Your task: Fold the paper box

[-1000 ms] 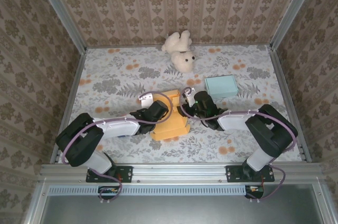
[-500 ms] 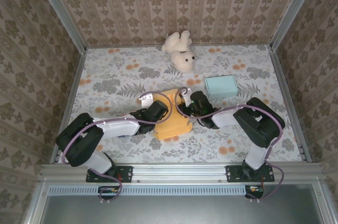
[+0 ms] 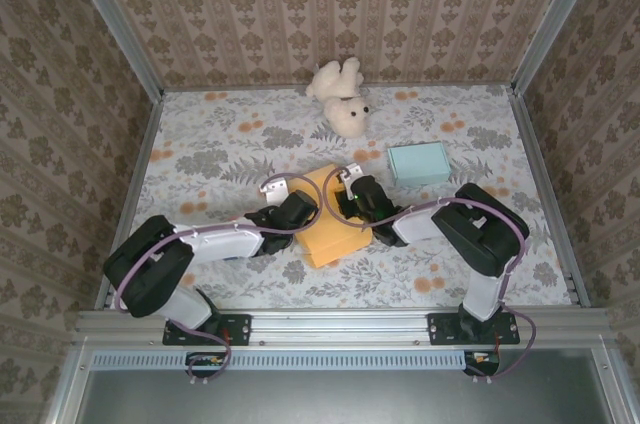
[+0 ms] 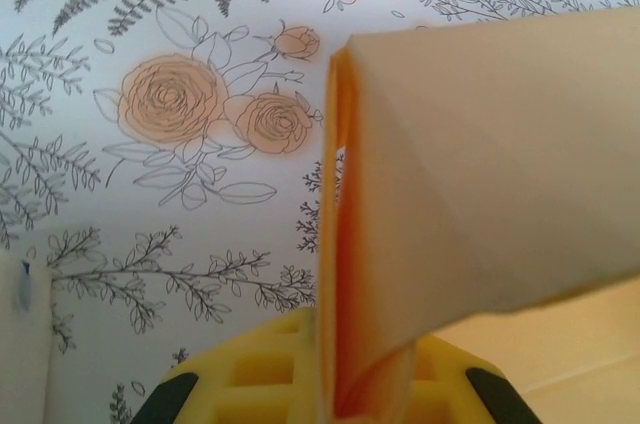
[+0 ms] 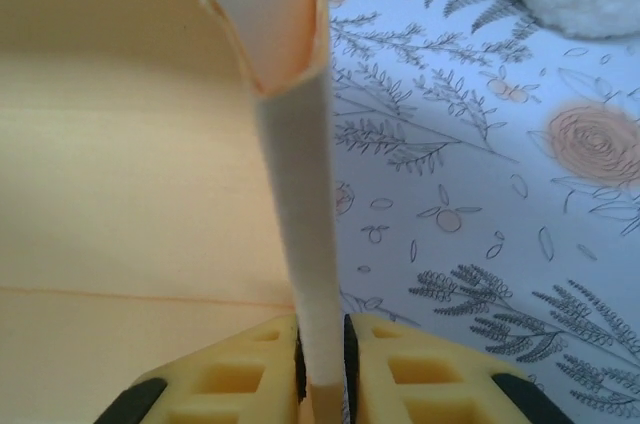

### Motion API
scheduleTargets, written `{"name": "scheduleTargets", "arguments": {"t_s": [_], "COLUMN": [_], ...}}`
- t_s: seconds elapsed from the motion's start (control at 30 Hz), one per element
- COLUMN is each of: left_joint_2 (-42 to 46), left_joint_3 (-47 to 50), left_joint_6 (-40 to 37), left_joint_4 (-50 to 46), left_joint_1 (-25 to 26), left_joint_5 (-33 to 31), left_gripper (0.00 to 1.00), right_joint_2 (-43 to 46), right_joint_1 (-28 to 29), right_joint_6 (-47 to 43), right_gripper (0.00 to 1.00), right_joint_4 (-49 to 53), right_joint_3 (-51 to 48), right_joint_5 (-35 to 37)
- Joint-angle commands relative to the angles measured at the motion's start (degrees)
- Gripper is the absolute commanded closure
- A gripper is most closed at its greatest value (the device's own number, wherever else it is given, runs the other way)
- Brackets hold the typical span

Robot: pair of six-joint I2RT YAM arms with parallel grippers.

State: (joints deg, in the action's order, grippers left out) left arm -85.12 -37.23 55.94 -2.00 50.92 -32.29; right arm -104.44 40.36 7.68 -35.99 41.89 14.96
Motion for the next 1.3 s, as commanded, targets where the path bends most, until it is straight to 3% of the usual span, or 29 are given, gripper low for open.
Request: {"name": "scheduleTargets", "arguments": {"t_s": [0.0, 0.1, 0.23, 0.4, 0.47, 0.6, 0.67, 0.93, 1.27], "left_joint_2": [2.4, 3.4, 5.7, 7.6, 7.7, 7.0, 6.5, 5.1, 3.3], "left_joint_3": [-1.9, -3.5, -2.7, -2.4, -2.4, -2.5, -2.9, -3.2, -3.9], "left_joint_6": [9.5, 12.6, 15.3, 17.8, 17.6, 15.9, 15.8, 15.9, 14.6], "left_joint_4": [-9.5, -13.9, -14.8, -17.6, -17.4, -15.3, -15.1, -15.2, -14.6], "left_joint_1": [-0.2, 0.2, 1.1, 2.5, 2.7, 2.8, 3.0, 3.0, 3.0], "left_joint_5": [-0.1, 0.1, -0.3, -4.7, -4.8, -3.6, -3.5, -4.6, -4.1], "left_gripper": [1.0, 1.0, 1.0, 1.0, 1.0, 1.0, 1.0, 1.0, 1.0], "right_joint_2": [-2.1, -2.6, -2.3, -1.4, -0.4, 1.2, 1.5, 3.8, 7.0], "right_joint_1": [0.5, 1.5, 1.6, 1.8, 1.8, 1.9, 2.0, 2.2, 2.2], "right_joint_6": [2.5, 4.8, 6.1, 5.7, 5.5, 2.9, 4.1, 8.4, 3.6], "right_gripper": [0.82, 0.83, 0.84, 0.83, 0.81, 0.71, 0.68, 0.47, 0.39], "right_joint_4": [8.2, 12.0, 15.8, 16.9, 15.8, 6.7, 5.6, 1.6, 0.5], "right_joint_3": [3.7, 4.6, 5.4, 5.2, 4.6, 1.6, 1.5, -0.3, 0.5], "right_joint_5": [21.9, 32.4, 40.8, 46.0, 41.6, 21.2, 15.3, 4.7, -4.2]}}
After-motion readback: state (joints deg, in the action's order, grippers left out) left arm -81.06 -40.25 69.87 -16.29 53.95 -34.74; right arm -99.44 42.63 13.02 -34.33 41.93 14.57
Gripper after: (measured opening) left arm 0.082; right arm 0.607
